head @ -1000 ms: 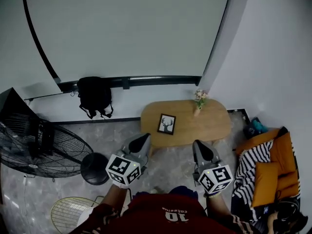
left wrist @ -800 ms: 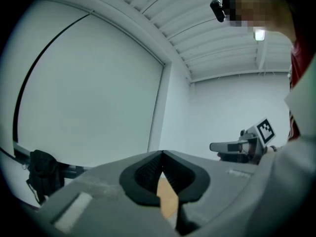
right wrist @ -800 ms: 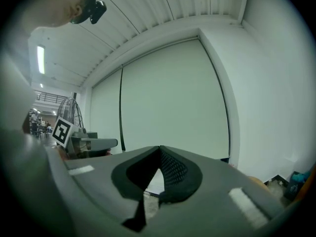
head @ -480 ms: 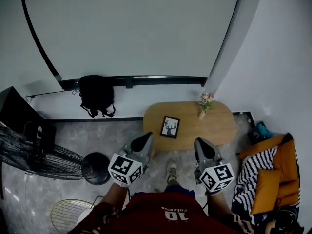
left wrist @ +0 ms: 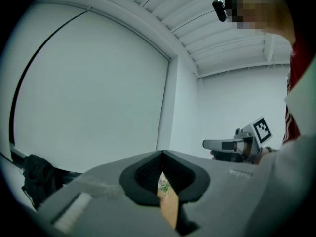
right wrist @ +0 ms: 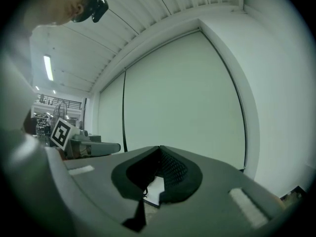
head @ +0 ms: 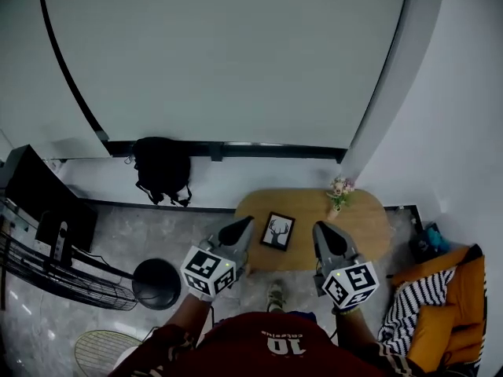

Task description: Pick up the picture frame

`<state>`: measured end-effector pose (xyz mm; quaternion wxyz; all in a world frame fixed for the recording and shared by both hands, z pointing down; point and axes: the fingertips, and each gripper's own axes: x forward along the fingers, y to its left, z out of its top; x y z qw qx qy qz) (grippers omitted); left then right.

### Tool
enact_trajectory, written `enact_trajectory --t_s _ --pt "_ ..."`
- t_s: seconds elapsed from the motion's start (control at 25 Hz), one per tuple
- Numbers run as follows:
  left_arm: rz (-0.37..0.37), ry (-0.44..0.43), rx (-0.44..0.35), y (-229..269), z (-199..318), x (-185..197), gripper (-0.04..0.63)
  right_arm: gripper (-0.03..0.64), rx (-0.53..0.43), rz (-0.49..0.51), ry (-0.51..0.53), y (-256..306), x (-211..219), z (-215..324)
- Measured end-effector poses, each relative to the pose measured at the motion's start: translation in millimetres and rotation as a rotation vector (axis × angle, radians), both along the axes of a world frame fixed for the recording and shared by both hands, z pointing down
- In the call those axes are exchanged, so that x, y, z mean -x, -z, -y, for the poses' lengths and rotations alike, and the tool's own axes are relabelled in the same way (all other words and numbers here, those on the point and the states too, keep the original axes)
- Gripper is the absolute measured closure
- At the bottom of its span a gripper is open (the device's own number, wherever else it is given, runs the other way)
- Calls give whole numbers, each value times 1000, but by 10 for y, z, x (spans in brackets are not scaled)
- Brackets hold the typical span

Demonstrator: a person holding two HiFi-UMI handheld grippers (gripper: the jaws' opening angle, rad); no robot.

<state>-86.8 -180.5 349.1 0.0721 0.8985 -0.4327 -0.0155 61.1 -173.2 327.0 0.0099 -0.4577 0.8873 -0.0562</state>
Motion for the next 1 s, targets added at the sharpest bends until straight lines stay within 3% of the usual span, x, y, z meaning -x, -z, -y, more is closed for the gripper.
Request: enact_trajectory --t_s 0.32,0.4,0.6,0.76,1.0 --pt "31 68 -19 -59 487 -143 592 624 11 24 3 -76 -233 413" --pt "31 59 -19 -74 551 -184 514 624 17 24 2 -108 -274 475" --pt "55 46 -38 -124 664 -242 416 624 18 11 -7 -200 -335 564" --pt "87 48 -45 -281 796 -324 413 624 32 -1 -26 -361 -446 604" --pt "103 35 34 -838 1117 -478 413 624 60 -38 -80 -694 -662 773"
